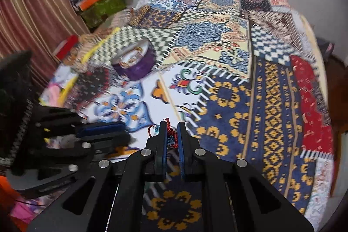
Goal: Organize jewelry
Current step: 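Grasp a small silver ring with the left gripper while the right lifts the red bracelet, then carry both items over the heart tin while the left gripper releases the silver ring inside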
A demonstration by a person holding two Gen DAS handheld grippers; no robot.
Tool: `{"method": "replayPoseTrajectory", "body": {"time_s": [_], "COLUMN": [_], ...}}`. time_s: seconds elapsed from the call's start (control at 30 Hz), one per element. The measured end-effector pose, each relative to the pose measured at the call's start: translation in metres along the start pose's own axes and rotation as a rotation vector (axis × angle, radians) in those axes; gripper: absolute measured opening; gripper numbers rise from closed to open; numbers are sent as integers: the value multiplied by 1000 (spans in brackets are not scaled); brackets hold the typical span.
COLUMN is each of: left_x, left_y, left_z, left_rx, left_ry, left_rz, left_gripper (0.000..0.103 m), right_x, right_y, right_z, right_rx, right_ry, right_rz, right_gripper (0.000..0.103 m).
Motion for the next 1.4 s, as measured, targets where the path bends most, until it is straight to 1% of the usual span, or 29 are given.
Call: {"method": "replayPoseTrajectory", "body": {"time_s": [0.17, 0.37, 0.47, 0.57, 0.63, 0.67, 0.73, 0.93, 1.07, 1.27, 1.4], "left_x": [1, -1, 0, -1, 0, -1, 0, -1, -3, -15, -31], "left_y": [1, 1, 1, 1, 0, 0, 0, 2, 4, 11, 19], "left_z": [-2, -3, -3, -3, -3, -3, -3, -2, -1, 6, 13], "left_rx": [-11, -8, -8, -10, -12, -13, -12, -17, -23, -31, -38], "left_ry": [1, 2, 2, 1, 1, 0, 0, -1, -7, -41, -77], "left_rz": [-5, -1, 0, -2, -2, -2, -1, -1, 3, 20, 42], "left_gripper": [8, 8, 8, 8, 8, 8, 8, 8, 8, 8, 8], "right_x": [2, -4, -5, -2, 0, -1, -6, -33, -46, -54, -55], "right_y": [-1, -11, -11, -10, -9, -9, -8, -8, -7, -7, -4], "right_z": [-3, -4, -3, -5, -6, -6, -3, 14, 26, 38, 52], "right_rx": [-1, 8, 9, 8, 4, 5, 5, 18, 13, 7, 7], "right_ry": [14, 6, -3, 10, 9, 5, -19, -100, -142, -168, -187], "right_rz": [-11, -20, -10, 10, 7, 6, -2, 15, 4, -8, -12], "right_gripper": [8, 8, 8, 8, 6, 4, 3, 3, 3, 3, 3]}}
Point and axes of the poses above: each gripper's, at about its wrist camera, not at the fingertips, and x roughly the way its jaws point, y to its left, z to its top, the point moved 7 cm from there along x, roughly the way its jaws point, and after that the axes turned 14 degrees about -z, right-handed, at the moved point
